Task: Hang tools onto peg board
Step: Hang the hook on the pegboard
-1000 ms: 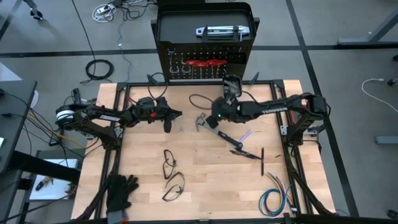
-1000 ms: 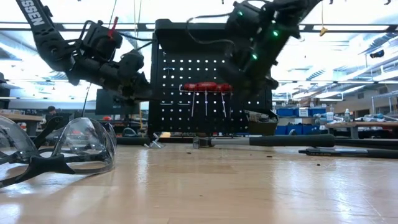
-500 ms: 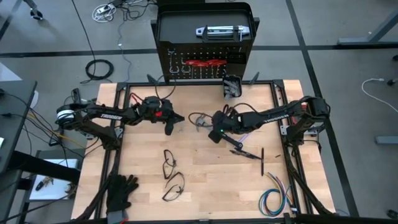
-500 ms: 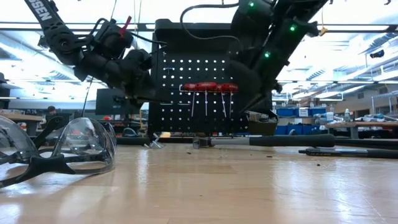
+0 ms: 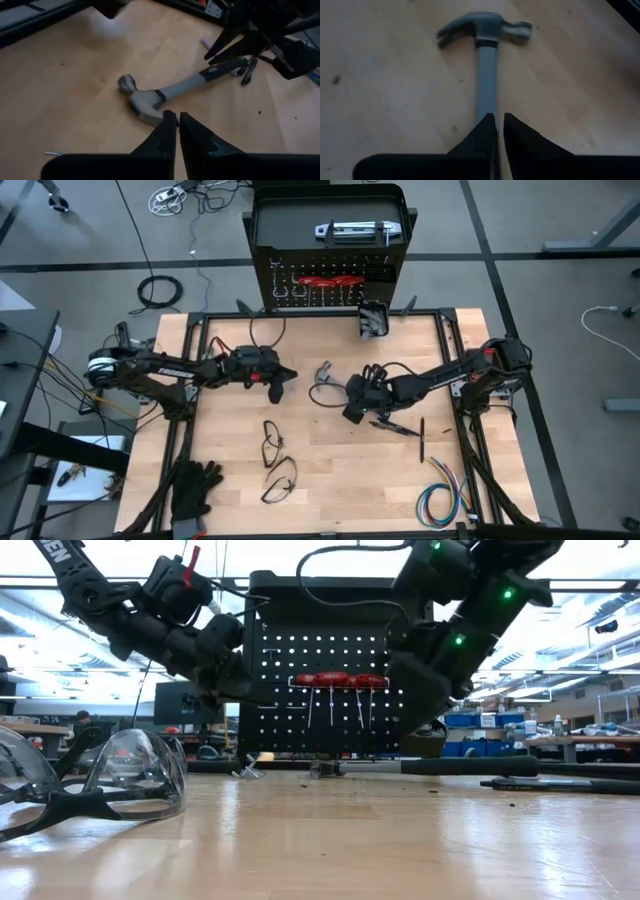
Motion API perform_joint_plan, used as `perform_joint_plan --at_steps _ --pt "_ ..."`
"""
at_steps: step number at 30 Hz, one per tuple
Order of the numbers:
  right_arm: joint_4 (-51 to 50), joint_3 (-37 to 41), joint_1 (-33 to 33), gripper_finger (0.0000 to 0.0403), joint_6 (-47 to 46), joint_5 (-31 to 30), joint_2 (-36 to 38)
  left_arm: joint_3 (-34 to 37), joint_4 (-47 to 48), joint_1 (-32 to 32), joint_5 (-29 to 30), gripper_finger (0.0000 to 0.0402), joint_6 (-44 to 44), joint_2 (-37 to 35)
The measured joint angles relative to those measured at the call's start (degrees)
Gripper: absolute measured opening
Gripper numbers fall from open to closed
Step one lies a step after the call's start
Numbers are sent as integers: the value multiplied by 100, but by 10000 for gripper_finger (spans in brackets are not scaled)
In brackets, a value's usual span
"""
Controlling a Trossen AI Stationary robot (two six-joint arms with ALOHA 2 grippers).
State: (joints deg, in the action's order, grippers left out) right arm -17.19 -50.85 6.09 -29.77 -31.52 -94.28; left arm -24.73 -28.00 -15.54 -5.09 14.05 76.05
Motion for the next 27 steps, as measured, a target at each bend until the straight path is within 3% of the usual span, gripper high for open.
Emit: perform_joint_plan --at_steps 7,22,27 --pt "322 0 100 49 -7 16 -21 0 -3 217 1181 23 -13 0" --pt "996 -2 52 48 156 209 -22 0 -134 215 1205 23 -313 0" --pt "1262 -2 54 46 105 209 -24 0 -208 217 1910 23 -337 0"
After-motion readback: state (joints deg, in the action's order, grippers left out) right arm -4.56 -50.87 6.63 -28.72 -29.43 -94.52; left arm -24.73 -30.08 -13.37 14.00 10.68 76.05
